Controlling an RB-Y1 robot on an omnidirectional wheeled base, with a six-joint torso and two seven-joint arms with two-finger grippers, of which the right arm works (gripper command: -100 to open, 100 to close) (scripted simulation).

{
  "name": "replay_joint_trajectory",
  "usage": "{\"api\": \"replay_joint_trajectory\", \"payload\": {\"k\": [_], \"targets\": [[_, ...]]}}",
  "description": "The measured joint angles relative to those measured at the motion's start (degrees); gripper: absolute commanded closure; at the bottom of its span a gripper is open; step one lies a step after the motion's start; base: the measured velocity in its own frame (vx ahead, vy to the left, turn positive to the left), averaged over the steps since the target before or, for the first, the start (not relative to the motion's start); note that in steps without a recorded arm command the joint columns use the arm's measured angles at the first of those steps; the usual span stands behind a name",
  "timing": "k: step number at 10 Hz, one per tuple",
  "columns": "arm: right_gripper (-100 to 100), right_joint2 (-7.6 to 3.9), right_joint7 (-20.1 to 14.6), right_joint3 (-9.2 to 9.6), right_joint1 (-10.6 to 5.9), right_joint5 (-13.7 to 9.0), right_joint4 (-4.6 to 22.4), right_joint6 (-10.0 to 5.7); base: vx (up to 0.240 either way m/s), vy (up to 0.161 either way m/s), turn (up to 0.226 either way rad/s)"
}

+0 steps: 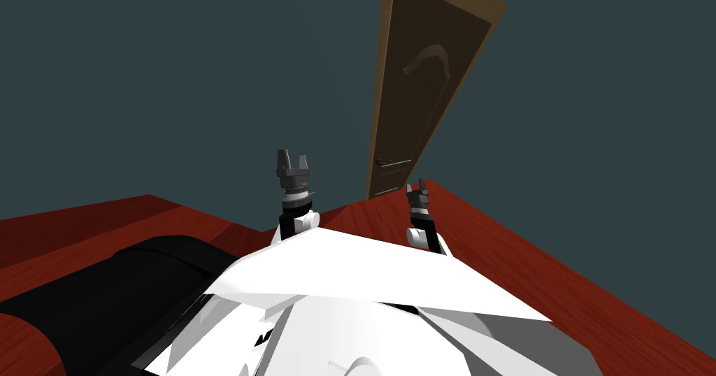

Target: Pull the door open

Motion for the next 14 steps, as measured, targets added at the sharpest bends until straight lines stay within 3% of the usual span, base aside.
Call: {"api": "replay_joint_trajectory", "payload": {"k": [12, 14], "targets": [[-100, -3.24, -0.6, 1.87, -7.21, 0.0, 16.2, -2.27, 0.071, -0.037, 0.085], [-100, -3.8, -0.6, 2.3, -8.84, 0.0, 20.2, -3.14, 0.095, -0.057, 0.114]]}}
